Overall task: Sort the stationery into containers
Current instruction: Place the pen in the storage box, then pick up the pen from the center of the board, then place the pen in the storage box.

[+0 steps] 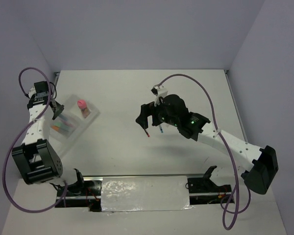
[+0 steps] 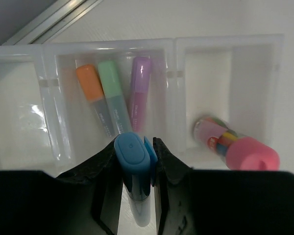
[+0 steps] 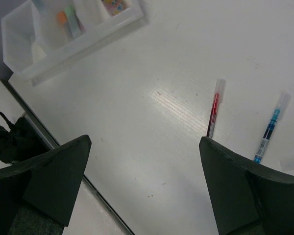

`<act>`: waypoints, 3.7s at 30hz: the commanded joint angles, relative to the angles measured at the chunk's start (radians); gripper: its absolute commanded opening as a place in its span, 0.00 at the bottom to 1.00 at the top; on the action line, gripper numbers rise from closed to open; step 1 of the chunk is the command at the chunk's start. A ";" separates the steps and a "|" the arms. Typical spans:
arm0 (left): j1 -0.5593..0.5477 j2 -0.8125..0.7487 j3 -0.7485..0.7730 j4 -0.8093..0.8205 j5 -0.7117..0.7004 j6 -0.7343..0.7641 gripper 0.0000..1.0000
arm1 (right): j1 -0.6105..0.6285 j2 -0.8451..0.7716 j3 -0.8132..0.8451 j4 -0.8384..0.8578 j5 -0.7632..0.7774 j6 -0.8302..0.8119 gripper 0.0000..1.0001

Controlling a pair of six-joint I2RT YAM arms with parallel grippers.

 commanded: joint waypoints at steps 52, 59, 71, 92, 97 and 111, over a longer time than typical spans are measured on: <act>-0.469 -0.569 -0.303 0.267 0.821 -0.065 0.99 | 0.145 0.429 0.191 0.201 -0.249 0.126 0.07; -0.470 -0.575 -0.278 0.166 0.708 -0.036 0.92 | 0.188 0.367 0.207 0.261 -0.160 0.219 0.08; -0.470 -0.559 -0.277 0.183 0.723 -0.043 0.66 | 0.248 0.343 0.217 0.369 -0.212 0.196 0.09; -0.025 -0.303 -0.008 -0.253 -0.369 0.098 0.00 | 0.098 0.058 -0.036 0.156 0.098 0.170 1.00; 0.018 -0.164 0.035 -0.301 -0.625 -0.032 0.00 | 0.046 -0.083 -0.087 0.085 0.113 0.111 1.00; 0.162 0.084 0.062 -0.247 -0.561 -0.113 0.32 | 0.033 -0.177 -0.161 0.066 0.040 0.072 1.00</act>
